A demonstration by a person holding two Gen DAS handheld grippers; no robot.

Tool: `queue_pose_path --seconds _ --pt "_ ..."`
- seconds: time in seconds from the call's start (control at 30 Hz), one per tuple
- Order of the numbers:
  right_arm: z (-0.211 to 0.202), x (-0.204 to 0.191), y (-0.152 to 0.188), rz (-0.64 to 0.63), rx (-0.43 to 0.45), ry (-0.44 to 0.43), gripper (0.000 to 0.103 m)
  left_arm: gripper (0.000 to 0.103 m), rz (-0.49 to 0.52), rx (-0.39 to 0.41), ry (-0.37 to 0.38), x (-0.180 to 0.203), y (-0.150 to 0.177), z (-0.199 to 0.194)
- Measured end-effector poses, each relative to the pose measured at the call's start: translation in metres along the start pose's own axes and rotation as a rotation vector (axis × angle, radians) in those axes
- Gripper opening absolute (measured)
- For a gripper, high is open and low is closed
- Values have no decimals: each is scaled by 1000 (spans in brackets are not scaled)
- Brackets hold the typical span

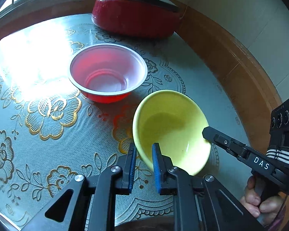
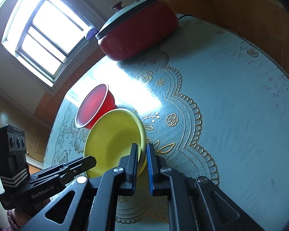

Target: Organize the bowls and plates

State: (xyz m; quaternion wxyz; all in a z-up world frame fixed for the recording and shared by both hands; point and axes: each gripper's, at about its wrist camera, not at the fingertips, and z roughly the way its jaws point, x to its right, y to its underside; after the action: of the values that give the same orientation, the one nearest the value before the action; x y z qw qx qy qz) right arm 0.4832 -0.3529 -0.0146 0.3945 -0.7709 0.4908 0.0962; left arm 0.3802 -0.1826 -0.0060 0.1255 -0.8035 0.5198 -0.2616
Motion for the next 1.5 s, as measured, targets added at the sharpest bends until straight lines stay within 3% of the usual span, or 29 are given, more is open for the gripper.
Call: queue_pose_path --seconds 0.37,0.77,1.2,1.5 --pt "-41 -18 10 -27 71 -7 8 16 61 90 18 15 20 -46" --pt "-68 -49 42 -71 82 -29 8 16 84 118 43 8 60 -91" --pt "-66 -84 93 -88 0 -77 8 16 61 75 73 -29 111 -126" --pt "-59 -93 127 -100 -82 -29 8 16 101 25 80 -39 146 -130"
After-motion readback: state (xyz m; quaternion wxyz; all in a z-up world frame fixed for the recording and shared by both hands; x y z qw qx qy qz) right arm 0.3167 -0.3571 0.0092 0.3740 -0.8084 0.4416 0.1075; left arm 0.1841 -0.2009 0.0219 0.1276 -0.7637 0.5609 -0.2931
